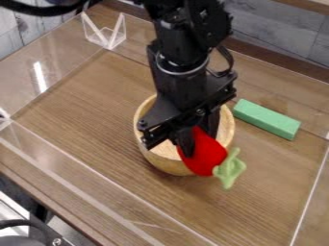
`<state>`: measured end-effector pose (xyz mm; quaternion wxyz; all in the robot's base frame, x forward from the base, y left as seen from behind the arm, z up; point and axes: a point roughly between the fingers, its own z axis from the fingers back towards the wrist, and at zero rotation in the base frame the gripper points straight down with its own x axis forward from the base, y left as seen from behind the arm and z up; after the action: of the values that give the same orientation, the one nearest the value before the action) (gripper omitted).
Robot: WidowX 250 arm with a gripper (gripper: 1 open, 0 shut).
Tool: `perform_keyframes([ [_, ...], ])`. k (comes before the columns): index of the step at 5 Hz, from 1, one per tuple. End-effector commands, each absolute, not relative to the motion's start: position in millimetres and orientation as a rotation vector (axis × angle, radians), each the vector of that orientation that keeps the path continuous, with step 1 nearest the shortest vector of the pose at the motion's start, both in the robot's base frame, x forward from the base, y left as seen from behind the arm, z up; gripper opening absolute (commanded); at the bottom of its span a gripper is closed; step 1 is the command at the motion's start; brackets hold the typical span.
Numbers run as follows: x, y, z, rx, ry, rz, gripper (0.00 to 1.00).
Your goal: Move the red fruit to the left
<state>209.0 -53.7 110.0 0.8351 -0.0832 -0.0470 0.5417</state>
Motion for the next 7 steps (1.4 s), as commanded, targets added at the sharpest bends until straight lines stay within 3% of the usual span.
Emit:
perform_keyframes([
  [1,212.6,-55.8,120.2,-0.205,-0.136,1.162,0.0],
  [7,197.8,-56.3,118.6,-0.168,-0.153,1.186,0.0],
])
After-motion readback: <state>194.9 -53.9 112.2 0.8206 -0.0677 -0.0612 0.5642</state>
